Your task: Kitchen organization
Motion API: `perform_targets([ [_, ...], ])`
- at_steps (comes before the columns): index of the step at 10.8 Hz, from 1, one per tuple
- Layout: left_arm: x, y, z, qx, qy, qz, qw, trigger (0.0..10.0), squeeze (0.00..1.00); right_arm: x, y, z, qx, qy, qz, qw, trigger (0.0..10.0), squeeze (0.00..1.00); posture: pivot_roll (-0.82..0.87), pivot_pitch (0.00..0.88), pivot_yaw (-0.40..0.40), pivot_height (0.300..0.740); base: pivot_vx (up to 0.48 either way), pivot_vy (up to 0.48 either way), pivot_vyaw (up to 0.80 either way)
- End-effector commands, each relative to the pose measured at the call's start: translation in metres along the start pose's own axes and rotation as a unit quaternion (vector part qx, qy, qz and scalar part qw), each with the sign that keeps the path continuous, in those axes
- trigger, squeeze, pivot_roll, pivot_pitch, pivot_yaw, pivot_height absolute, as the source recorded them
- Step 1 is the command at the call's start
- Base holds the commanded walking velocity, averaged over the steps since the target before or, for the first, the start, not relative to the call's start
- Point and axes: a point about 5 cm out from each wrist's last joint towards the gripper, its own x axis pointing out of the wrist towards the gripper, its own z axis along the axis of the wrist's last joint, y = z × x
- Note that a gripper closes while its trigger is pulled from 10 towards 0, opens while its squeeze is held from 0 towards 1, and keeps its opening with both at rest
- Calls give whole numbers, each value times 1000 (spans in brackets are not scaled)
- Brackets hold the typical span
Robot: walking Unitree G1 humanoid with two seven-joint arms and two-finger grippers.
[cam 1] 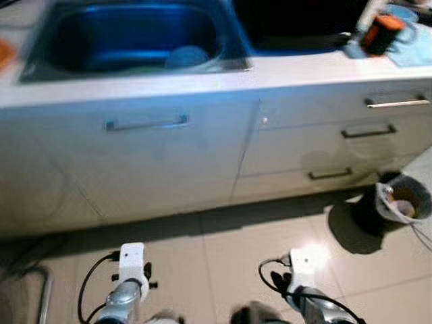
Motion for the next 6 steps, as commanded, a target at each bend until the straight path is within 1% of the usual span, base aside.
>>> perform_targets([
  [1, -2, -5, -10, 1, 14, -3, 1000, 10000, 0, -2, -5, -3, 1, 7, -5, 1000, 10000, 0, 54, 176, -53, 723, 341, 0, 0],
  [6, -3, -2, -12, 1, 19, -2, 1000, 10000, 0, -2, -5, -5, 0, 10, -4, 1000, 10000, 0, 53, 177, -53, 723, 342, 0, 0],
])
